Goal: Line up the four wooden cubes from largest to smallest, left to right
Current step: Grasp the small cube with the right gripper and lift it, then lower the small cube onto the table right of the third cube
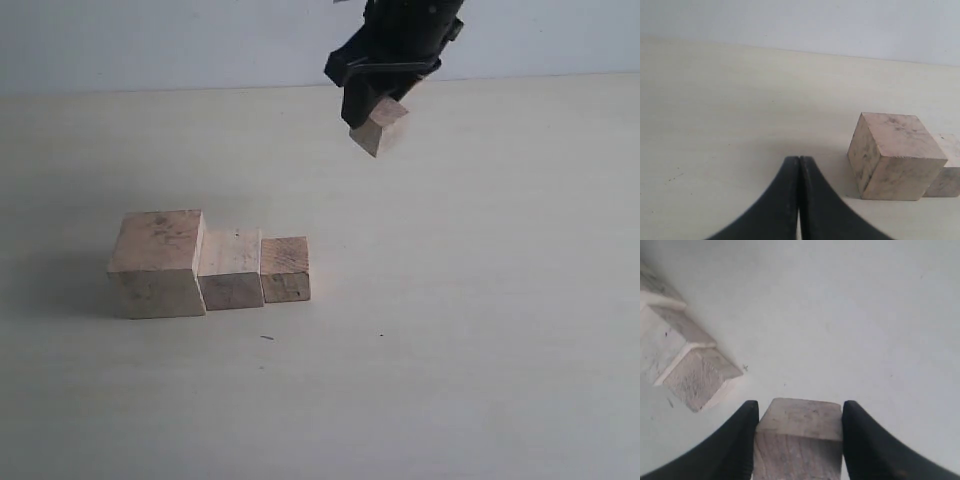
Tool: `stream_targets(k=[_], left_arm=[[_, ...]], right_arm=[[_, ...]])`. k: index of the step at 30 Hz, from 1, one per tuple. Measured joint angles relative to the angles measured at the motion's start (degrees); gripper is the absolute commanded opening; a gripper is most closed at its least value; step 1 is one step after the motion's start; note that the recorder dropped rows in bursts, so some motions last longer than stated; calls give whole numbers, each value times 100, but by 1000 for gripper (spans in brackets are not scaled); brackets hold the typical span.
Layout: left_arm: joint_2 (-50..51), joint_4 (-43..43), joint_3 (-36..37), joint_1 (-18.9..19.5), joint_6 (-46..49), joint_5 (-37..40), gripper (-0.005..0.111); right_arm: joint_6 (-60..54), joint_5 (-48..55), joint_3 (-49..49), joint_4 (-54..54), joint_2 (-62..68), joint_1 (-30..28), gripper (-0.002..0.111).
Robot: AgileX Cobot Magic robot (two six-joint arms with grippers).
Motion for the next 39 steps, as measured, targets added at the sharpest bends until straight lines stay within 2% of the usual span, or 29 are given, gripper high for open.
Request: stream_targets(k=[7,12,15,23,34,39], left_arm=[[0,0,0,0,0,0,0],[0,0,0,0,0,0,0],[0,0,0,0,0,0,0],[0,0,0,0,0,0,0],[0,0,0,0,0,0,0],[0,0,0,0,0,0,0]], right_arm=[[186,-416,1476,94,-510,-65,0],[-1589,-802,2175,662,-595,-75,0],[-2484,-836,2302,798,-530,-75,0],[-3026,-1091,2317,1199,63,-75,0],[-5027,-1147,2345,1875,519,-75,0],[-5481,-1207,2345,2037,519,-38,0]])
